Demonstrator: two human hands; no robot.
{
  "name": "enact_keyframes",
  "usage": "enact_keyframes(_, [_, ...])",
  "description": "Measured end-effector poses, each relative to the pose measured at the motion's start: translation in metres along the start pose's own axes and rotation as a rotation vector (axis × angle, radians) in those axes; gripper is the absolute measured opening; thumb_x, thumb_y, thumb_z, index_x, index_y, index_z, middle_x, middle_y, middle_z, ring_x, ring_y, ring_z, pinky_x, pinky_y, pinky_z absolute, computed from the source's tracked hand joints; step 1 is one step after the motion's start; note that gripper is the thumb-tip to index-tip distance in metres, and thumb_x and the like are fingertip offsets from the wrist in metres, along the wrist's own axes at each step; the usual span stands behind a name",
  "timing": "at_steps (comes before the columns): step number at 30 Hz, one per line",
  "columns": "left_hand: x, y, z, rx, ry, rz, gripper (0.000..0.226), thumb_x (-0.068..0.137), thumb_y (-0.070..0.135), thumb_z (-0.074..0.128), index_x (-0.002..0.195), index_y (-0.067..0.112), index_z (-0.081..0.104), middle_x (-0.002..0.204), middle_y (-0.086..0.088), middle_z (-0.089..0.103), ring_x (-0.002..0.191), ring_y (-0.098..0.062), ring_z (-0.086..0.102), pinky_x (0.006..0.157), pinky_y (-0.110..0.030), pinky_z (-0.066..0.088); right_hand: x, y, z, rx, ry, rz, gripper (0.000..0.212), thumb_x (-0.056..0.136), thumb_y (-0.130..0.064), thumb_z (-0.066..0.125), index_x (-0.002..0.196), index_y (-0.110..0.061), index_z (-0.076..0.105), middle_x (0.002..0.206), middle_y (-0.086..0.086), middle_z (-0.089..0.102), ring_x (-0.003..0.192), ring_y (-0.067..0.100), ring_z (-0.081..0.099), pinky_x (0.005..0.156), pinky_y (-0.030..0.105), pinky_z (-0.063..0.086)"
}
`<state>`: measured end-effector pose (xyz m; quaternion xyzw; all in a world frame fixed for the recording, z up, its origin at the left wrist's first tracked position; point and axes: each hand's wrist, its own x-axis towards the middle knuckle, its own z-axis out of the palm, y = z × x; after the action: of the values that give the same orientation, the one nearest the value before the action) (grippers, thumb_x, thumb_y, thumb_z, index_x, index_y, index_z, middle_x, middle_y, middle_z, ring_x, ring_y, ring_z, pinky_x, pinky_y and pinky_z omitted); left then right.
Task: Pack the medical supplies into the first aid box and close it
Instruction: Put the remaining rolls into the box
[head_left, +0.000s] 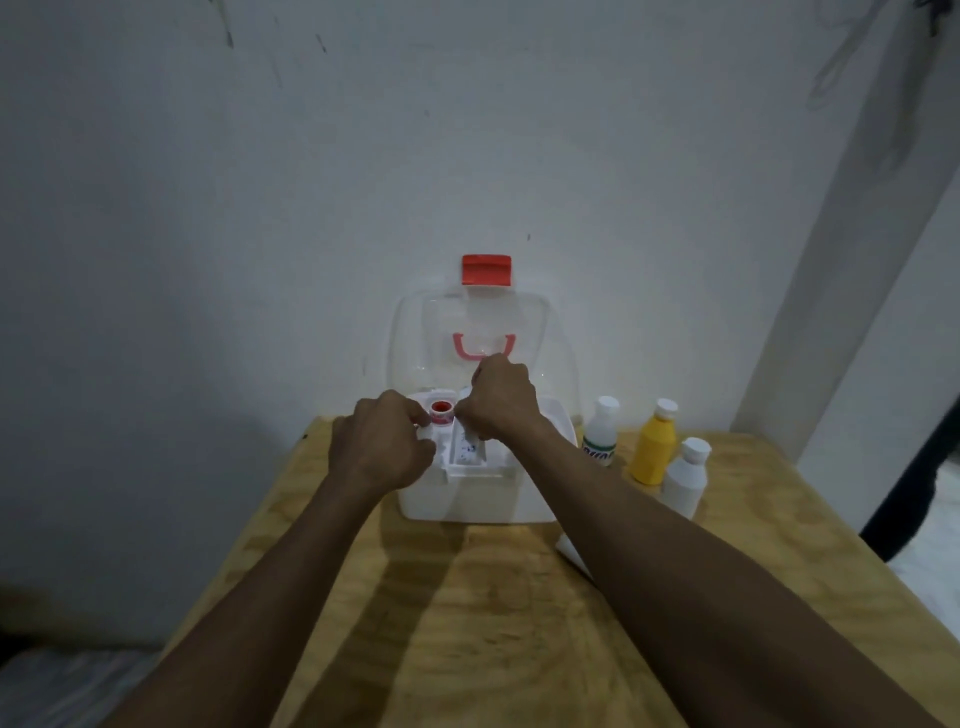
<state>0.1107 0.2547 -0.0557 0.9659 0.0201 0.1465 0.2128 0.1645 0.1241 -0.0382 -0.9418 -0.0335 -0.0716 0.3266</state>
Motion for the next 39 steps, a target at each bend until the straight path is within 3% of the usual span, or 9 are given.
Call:
enact_keyframes(8, [0.003,0.000,0.004,0.051,0.015,0.000,0.027,0.084,0.029,0.071,0.106,0.014,0.076,0.099,-0.004,0.076,0.073,-0.016,0.068,0.069,-0.027,0.055,0.003,0.006,0.004,-0.038,-0.015,-0.012,0.042,0.079,-0.010,0.076,0.062,-0.017,0.038,0.061,-0.003,0.040,0.050,0.008,0.040,0.048,0.014,0.029])
enact_keyframes(12, [0.002,-0.002,0.006,0.054,0.022,-0.011,0.030,0.085,0.031,0.071,0.108,0.012,0.075,0.099,-0.005,0.076,0.074,-0.018,0.068,0.067,-0.028,0.054,0.001,0.007,0.002,-0.040,-0.006,-0.016,0.024,0.078,-0.010,0.077,0.082,-0.009,0.053,0.066,-0.001,0.045,0.057,0.011,0.050,0.052,0.015,0.040])
enact_keyframes(17, [0.000,-0.001,0.010,0.008,0.077,0.002,0.039,0.085,0.038,0.069,0.114,0.013,0.072,0.108,-0.007,0.075,0.084,-0.021,0.070,0.071,-0.031,0.055,-0.009,0.011,-0.012,0.021,0.012,-0.027,0.028,0.077,0.000,0.075,0.102,-0.002,0.063,0.096,0.012,0.065,0.076,0.026,0.070,0.072,0.033,0.062])
enact_keyframes(24, [-0.029,0.034,0.006,-0.166,0.262,0.118,0.036,0.087,0.041,0.064,0.108,0.014,0.075,0.094,-0.005,0.077,0.078,-0.018,0.071,0.075,-0.032,0.057,-0.040,0.037,-0.059,0.112,0.067,-0.050,0.027,0.080,-0.005,0.072,0.105,-0.001,0.066,0.092,0.019,0.070,0.079,0.030,0.073,0.076,0.041,0.062])
enact_keyframes(28, [-0.058,0.075,0.017,-0.241,0.174,0.163,0.034,0.085,0.039,0.069,0.110,0.017,0.074,0.090,-0.003,0.077,0.072,-0.011,0.065,0.069,-0.028,0.051,-0.073,0.070,-0.092,0.118,0.092,-0.037,0.019,0.079,-0.014,0.073,0.096,-0.009,0.067,0.089,0.015,0.070,0.064,0.019,0.072,0.074,0.035,0.060])
enact_keyframes(32, [-0.079,0.101,0.049,-0.200,-0.034,0.105,0.040,0.082,0.050,0.066,0.113,0.025,0.069,0.095,0.000,0.075,0.084,-0.016,0.068,0.073,-0.032,0.055,-0.109,0.105,-0.121,0.114,0.050,0.055,0.013,0.080,-0.008,0.075,0.091,-0.005,0.070,0.075,0.016,0.072,0.055,0.023,0.072,0.050,0.029,0.059])
enact_keyframes(34, [-0.088,0.109,0.065,-0.125,-0.086,0.062,0.047,0.081,0.056,0.063,0.116,0.023,0.066,0.104,-0.002,0.072,0.093,-0.021,0.067,0.074,-0.033,0.053,-0.123,0.126,-0.128,0.052,0.024,0.086,0.010,0.079,-0.007,0.074,0.088,-0.005,0.071,0.072,0.016,0.073,0.053,0.019,0.070,0.049,0.028,0.058])
enact_keyframes(37, [-0.100,0.118,0.082,-0.030,-0.139,0.021,0.051,0.083,0.061,0.058,0.114,0.020,0.060,0.111,-0.005,0.067,0.100,-0.027,0.064,0.072,-0.032,0.046,-0.131,0.166,-0.127,-0.156,0.058,0.141,0.020,0.075,-0.016,0.073,0.093,-0.008,0.070,0.091,0.010,0.068,0.081,0.026,0.068,0.066,0.038,0.058])
enact_keyframes(39, [-0.104,0.120,0.090,-0.010,-0.158,-0.013,0.052,0.082,0.066,0.054,0.104,0.019,0.058,0.106,-0.006,0.067,0.096,-0.028,0.064,0.073,-0.036,0.050,-0.133,0.189,-0.123,-0.272,0.076,0.211,0.030,0.072,-0.023,0.074,0.099,-0.012,0.064,0.098,0.005,0.062,0.085,0.022,0.061,0.059,0.031,0.049])
